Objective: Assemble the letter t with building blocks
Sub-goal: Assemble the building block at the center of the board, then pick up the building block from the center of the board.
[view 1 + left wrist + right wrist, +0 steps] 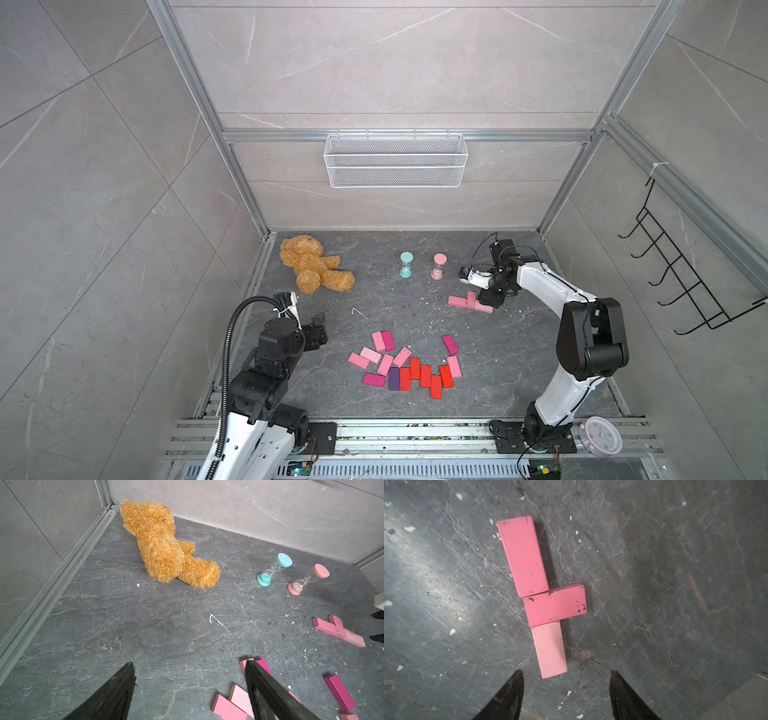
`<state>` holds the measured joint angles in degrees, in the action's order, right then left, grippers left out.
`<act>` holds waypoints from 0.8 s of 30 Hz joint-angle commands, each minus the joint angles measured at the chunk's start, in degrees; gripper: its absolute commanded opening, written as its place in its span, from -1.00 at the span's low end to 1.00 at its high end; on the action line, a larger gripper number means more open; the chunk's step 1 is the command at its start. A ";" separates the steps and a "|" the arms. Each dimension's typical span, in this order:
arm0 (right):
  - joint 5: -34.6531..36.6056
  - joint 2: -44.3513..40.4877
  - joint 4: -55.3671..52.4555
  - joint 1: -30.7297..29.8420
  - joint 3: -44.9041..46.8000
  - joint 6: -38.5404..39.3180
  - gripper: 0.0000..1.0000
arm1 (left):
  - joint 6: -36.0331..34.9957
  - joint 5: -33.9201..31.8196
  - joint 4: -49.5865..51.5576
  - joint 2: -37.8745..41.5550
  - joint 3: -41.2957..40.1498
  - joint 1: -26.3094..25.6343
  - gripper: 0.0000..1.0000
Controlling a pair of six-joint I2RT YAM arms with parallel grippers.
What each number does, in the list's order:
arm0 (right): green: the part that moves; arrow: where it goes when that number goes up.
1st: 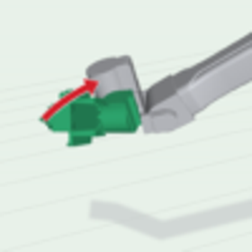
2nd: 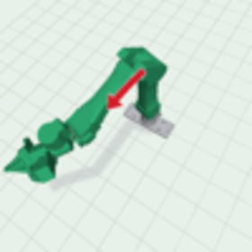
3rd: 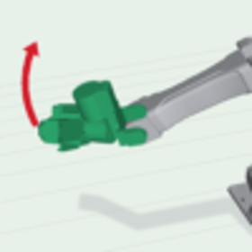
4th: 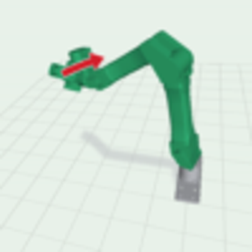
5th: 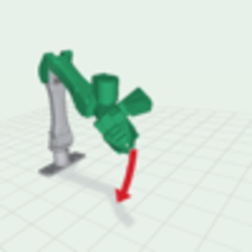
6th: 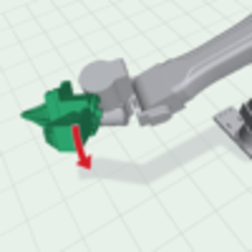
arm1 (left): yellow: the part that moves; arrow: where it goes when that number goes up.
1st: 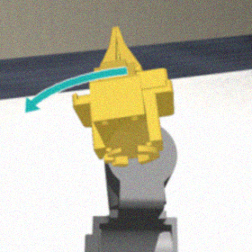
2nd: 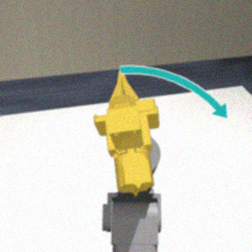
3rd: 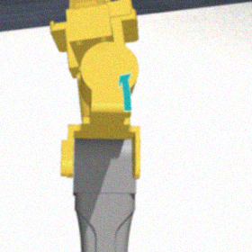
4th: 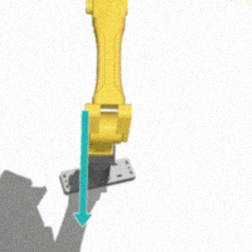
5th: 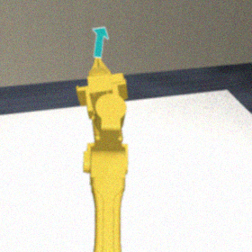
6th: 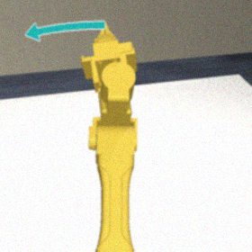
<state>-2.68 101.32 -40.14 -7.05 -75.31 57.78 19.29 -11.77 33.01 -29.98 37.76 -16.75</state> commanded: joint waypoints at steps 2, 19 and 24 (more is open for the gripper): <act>-4.36 -5.19 -3.03 -0.12 -1.55 -11.32 0.40 | -0.78 -0.21 -1.52 -0.54 -0.14 -0.13 0.72; -3.39 -19.12 4.39 -15.46 13.83 -65.39 0.37 | -0.04 -6.40 2.18 -3.37 1.47 -0.17 0.76; 3.19 -19.59 2.33 -24.03 18.80 -73.79 0.32 | 0.22 -6.95 1.99 -4.58 1.63 -0.14 0.77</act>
<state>-3.55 82.48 -37.50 -27.62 -58.11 -6.85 19.35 -16.93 34.96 -33.95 37.76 -16.75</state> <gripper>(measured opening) 0.659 0.882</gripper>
